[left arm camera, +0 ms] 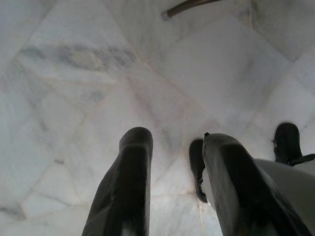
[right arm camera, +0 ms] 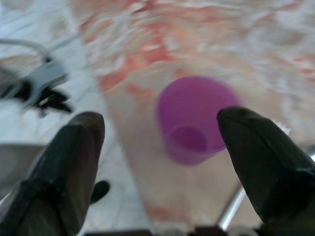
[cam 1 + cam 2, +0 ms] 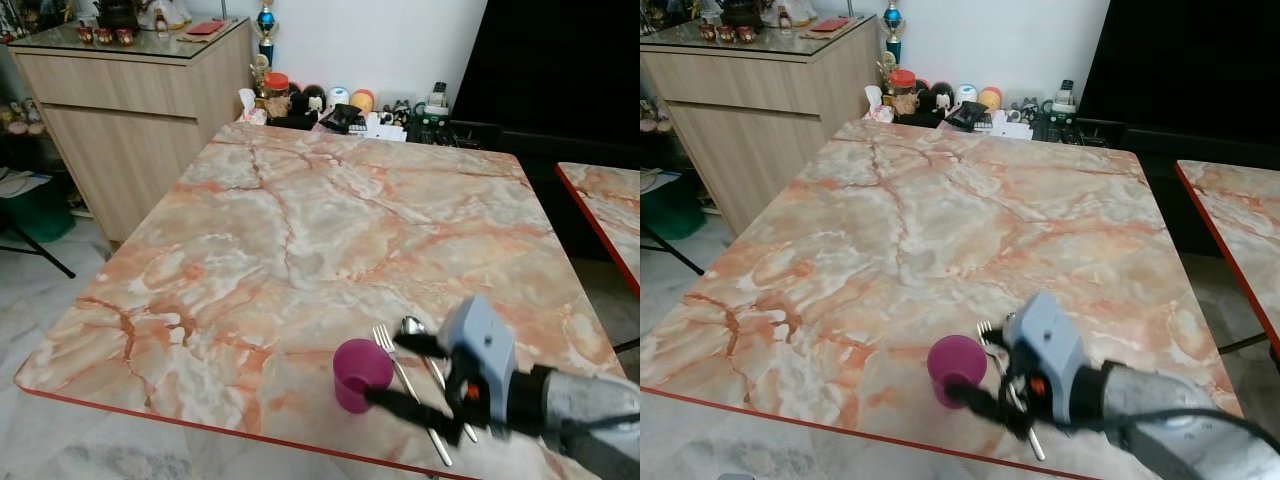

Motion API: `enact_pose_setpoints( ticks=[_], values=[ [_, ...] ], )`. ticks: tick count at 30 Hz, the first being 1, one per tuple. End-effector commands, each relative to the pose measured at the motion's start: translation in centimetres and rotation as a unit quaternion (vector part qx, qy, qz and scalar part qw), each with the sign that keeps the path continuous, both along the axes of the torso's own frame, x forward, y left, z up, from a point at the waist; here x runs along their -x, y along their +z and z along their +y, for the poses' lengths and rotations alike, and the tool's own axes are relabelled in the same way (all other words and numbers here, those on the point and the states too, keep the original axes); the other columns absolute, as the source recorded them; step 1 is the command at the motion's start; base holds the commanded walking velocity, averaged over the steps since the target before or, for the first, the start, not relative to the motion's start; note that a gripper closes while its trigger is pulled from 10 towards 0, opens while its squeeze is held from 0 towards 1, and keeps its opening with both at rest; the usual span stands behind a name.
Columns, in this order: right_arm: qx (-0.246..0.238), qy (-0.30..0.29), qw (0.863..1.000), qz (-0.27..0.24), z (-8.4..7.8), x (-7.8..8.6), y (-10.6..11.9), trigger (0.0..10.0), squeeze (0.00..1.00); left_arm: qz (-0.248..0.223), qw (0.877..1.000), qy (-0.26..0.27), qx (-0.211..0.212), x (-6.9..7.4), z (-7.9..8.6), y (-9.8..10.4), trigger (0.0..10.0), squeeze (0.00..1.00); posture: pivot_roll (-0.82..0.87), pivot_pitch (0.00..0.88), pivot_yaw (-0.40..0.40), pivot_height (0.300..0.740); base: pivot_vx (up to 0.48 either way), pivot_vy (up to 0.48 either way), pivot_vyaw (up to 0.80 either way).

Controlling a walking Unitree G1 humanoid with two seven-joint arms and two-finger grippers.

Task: Setting the table

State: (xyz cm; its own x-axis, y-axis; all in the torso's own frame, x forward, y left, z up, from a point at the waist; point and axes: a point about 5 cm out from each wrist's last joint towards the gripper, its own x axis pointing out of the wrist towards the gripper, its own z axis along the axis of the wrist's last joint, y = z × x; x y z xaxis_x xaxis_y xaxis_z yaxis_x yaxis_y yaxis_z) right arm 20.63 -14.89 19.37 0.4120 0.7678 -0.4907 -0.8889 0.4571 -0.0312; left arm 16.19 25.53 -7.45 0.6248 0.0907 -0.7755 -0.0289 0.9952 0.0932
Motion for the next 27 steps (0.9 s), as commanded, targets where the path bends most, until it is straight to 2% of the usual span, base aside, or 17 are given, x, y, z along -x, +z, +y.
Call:
enact_pose_setpoints(
  ticks=[1,2,3,6,7,8,10,11,12,14,15,16,17,20,21,25,27],
  values=[
    [0.006,0.022,1.000,-0.013,-0.2,0.1,0.3,10.0,0.00,0.019,1.000,-0.005,-0.002,0.8,-0.1,-0.4,10.0,0.00,-0.07,0.075,-0.027,0.740,0.000,0.000,0.00],
    [0.012,0.003,1.000,-0.023,-0.5,-0.4,0.3,10.0,0.00,0.018,1.000,-0.004,-0.007,0.8,0.0,-0.4,10.0,0.00,-0.07,0.072,-0.028,0.740,0.000,0.000,0.00],
    [-0.003,-0.066,0.997,-0.044,-0.8,-2.1,0.6,10.0,0.00,0.013,1.000,0.008,-0.013,0.8,0.2,-0.3,10.0,0.00,-0.06,0.065,-0.031,0.740,0.000,0.000,0.00],
    [-0.073,-0.170,0.977,-0.103,-0.7,-4.6,1.6,10.0,0.00,0.009,1.000,0.015,-0.023,0.8,0.4,-0.3,10.0,0.00,-0.06,0.065,-0.031,0.740,0.000,0.000,0.00],
    [-0.123,-0.236,0.954,-0.135,-0.7,-5.5,2.0,10.0,0.00,0.007,0.999,0.017,-0.026,0.9,0.5,-0.3,10.0,0.00,-0.06,0.056,-0.029,0.740,0.000,0.000,0.00],
    [-0.141,-0.263,0.944,-0.143,-0.7,-5.8,2.1,10.0,0.00,0.006,0.999,0.019,-0.025,0.9,0.5,-0.2,10.0,0.00,-0.06,0.056,-0.029,0.740,0.000,0.000,0.00],
    [-0.230,-0.309,0.911,-0.144,0.2,-5.9,2.3,10.0,0.00,0.007,0.999,0.021,-0.034,0.9,0.7,-0.2,10.0,0.00,-0.06,0.049,-0.022,0.740,0.000,0.000,0.00],
    [-0.242,-0.318,0.903,-0.157,0.6,-5.9,2.3,10.0,0.00,0.008,0.999,0.021,-0.036,1.0,0.8,-0.2,10.0,0.00,-0.06,0.049,-0.022,0.740,0.000,0.000,0.00],
    [-0.242,-0.318,0.903,-0.157,0.6,-5.9,2.3,10.0,0.00,0.008,0.999,0.021,-0.036,1.0,0.8,-0.2,10.0,0.00,-0.06,0.049,-0.022,0.740,0.000,0.000,0.00],
    [-0.252,-0.334,0.892,-0.169,1.3,-5.8,2.2,10.0,0.00,0.008,0.999,0.022,-0.039,1.0,1.0,-0.1,10.0,0.00,-0.06,0.041,-0.020,0.740,0.000,0.000,0.00],
    [-0.272,-0.365,0.874,-0.170,1.9,-6.0,1.8,10.0,0.00,0.006,0.999,0.027,-0.043,0.8,1.2,0.0,10.0,0.00,-0.06,0.039,-0.019,0.740,0.000,0.000,0.00],
    [-0.272,-0.365,0.874,-0.170,1.9,-6.0,1.8,10.0,0.00,0.006,0.999,0.027,-0.043,0.8,1.2,0.0,10.0,0.00,-0.06,0.039,-0.019,0.740,0.000,0.000,0.00],
    [-0.289,-0.409,0.849,-0.168,2.4,-6.3,1.3,10.0,0.00,0.005,0.998,0.033,-0.044,0.7,1.4,0.1,10.0,0.00,-0.05,0.030,-0.014,0.740,0.000,0.000,0.00],
    [-0.323,-0.475,0.808,-0.133,2.6,-6.5,0.3,10.0,0.00,0.006,0.999,0.031,-0.044,0.7,1.6,0.1,10.0,0.00,-0.04,0.021,-0.008,0.740,0.000,0.000,0.00],
    [-0.325,-0.486,0.801,-0.130,2.6,-6.5,0.0,10.0,0.00,0.006,0.999,0.030,-0.044,0.7,1.6,0.2,10.0,0.00,-0.04,0.017,-0.004,0.740,0.000,0.000,0.00],
    [-0.294,-0.489,0.804,-0.165,1.8,-6.6,0.0,10.0,0.00,0.005,0.999,0.033,-0.042,0.7,1.8,0.3,10.0,0.00,-0.05,0.014,-0.002,0.740,0.000,0.000,0.00],
    [-0.259,-0.484,0.803,-0.231,0.8,-6.0,0.7,10.0,0.00,0.006,0.999,0.032,-0.043,0.7,1.9,0.3,10.0,0.00,-0.05,0.015,-0.003,0.740,0.000,0.000,0.00]
  ],
)
